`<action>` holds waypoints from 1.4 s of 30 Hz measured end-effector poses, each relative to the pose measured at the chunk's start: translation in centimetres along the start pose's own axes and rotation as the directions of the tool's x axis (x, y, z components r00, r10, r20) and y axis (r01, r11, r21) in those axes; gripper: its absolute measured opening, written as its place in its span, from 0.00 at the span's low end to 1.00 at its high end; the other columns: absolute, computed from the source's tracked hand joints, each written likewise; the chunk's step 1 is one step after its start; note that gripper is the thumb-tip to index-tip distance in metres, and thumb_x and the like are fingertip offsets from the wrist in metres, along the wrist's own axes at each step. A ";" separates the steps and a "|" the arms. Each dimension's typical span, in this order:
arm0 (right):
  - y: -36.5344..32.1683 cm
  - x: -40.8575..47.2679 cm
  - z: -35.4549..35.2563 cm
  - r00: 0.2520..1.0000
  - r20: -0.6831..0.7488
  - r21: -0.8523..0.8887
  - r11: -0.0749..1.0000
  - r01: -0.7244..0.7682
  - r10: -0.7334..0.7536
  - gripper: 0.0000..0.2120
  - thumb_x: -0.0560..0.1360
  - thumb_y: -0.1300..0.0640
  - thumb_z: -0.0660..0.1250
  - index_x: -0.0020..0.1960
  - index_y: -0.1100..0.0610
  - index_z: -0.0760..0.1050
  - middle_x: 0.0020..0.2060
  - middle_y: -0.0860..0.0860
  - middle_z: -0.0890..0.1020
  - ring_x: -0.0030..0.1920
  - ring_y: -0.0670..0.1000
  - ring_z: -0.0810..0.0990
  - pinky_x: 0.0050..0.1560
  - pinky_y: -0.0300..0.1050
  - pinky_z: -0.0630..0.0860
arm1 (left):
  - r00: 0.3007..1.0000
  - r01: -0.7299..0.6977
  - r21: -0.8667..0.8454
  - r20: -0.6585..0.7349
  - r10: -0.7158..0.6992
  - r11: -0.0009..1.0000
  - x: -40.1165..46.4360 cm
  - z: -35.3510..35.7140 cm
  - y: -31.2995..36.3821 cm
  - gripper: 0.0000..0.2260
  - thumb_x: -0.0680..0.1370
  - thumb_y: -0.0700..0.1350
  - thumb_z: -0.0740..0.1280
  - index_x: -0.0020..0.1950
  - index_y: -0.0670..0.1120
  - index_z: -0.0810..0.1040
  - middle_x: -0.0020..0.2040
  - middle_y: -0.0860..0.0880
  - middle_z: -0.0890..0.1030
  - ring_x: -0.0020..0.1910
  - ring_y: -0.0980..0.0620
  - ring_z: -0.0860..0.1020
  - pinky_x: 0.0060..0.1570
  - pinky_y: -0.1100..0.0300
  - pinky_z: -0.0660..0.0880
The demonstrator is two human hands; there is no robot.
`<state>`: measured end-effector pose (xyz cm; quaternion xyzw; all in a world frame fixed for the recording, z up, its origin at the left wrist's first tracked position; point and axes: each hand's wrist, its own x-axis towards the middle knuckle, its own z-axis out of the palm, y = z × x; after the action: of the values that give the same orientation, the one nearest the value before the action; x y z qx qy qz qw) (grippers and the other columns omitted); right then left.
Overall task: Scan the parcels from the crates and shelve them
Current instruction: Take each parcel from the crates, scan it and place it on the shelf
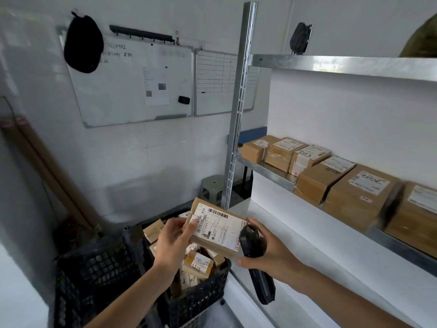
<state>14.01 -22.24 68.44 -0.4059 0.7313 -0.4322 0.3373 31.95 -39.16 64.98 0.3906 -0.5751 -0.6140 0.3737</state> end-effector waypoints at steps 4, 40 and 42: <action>0.0 0.1 0.1 1.000 -0.018 0.016 1.000 -0.008 0.008 0.37 0.67 0.58 0.83 0.67 0.38 0.70 0.60 0.41 0.81 0.62 0.47 0.80 0.60 0.41 0.80 | 0.999 -0.027 0.019 0.032 0.026 0.999 0.2 -0.1 0.0 0.15 0.75 0.61 0.72 0.58 0.56 0.82 0.51 0.56 0.86 0.55 0.54 0.83 0.57 0.53 0.79; 0.9 0.0 1.4 0.989 0.125 -0.047 0.996 -0.077 0.082 0.27 0.68 0.62 0.82 0.60 0.46 0.74 0.52 0.40 0.83 0.50 0.32 0.81 0.45 0.28 0.76 | 0.988 0.143 -0.019 0.059 -0.142 0.990 -0.4 2.1 -0.1 0.15 0.78 0.59 0.68 0.54 0.48 0.81 0.45 0.47 0.87 0.41 0.48 0.86 0.40 0.55 0.82; 1.1 0.1 1.1 0.989 0.116 -0.041 0.995 -0.088 0.092 0.27 0.68 0.62 0.82 0.61 0.46 0.74 0.52 0.40 0.83 0.48 0.31 0.80 0.43 0.27 0.75 | 0.969 0.214 -0.027 0.132 -0.209 0.976 -0.5 2.0 -0.2 0.13 0.79 0.57 0.68 0.59 0.51 0.81 0.45 0.47 0.87 0.44 0.45 0.86 0.43 0.52 0.83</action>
<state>14.55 -22.44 66.99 -0.4033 0.7354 -0.3785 0.3916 30.32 -37.88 64.89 0.4018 -0.5402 -0.6858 0.2763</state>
